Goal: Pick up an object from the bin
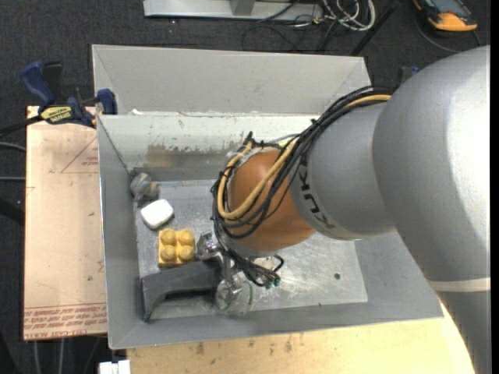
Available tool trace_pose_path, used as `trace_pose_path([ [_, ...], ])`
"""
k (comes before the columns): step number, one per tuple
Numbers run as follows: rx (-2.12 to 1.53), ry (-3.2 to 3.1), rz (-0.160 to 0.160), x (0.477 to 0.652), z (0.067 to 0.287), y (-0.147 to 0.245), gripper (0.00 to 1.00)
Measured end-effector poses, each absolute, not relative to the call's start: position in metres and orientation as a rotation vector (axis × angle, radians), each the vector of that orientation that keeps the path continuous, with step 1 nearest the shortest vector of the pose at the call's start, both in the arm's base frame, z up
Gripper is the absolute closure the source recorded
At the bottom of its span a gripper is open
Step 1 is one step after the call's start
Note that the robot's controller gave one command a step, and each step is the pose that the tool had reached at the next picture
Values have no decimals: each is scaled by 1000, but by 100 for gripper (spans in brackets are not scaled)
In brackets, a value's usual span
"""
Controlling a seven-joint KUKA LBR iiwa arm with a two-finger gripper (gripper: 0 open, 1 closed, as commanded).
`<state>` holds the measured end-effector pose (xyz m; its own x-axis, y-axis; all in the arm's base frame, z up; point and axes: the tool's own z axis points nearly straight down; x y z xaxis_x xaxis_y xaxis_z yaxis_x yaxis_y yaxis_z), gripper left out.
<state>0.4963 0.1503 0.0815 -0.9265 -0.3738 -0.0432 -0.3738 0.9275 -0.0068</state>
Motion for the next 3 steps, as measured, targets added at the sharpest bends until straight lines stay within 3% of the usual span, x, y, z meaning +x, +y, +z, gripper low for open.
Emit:
trace_pose_path([
  [1,-645,3079,0,494,195,134,100],
  [3,-649,3079,0,494,196,134,100],
])
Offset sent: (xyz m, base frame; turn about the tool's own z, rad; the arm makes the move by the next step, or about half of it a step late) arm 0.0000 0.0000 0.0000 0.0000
